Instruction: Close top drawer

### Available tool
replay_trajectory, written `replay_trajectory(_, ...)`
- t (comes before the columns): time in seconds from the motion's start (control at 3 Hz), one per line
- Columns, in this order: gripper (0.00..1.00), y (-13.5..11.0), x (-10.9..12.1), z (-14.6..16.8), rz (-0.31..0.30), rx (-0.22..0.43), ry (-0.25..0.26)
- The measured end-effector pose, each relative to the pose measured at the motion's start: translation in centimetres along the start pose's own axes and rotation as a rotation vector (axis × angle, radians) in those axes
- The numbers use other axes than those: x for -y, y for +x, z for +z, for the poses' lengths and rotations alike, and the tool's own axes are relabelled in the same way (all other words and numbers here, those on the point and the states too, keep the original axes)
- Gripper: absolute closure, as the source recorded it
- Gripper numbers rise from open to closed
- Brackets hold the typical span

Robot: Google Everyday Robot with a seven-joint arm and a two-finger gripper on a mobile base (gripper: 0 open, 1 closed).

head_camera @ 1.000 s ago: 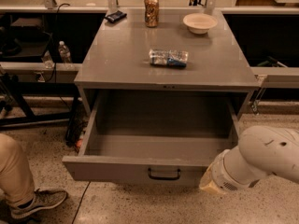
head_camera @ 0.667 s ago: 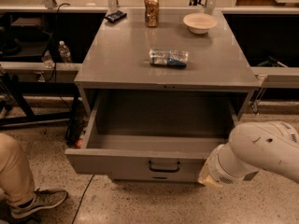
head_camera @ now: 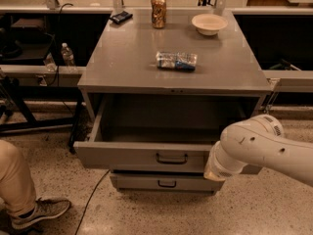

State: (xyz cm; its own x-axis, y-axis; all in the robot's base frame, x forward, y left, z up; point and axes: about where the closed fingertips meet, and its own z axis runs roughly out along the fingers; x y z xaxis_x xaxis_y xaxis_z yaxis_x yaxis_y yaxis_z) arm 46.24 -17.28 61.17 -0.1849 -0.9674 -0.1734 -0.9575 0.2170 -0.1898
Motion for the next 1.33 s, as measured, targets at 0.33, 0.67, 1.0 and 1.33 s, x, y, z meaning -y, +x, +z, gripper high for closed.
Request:
replay_trajectory(0.33,1.00,-0.9,2.1,0.1,-0.024,0.016,0.045)
replay_trajectory(0.67,1.00,-2.8,4.8,-0.8,-0.043,0.060,0.110)
replay_trajectory(1.0,1.00,-2.8,4.8,-0.8,-0.043,0.060,0.110)
replay_trajectory(1.33,1.00,-2.3,6.9,-1.5,-0.057,0.018,0.214)
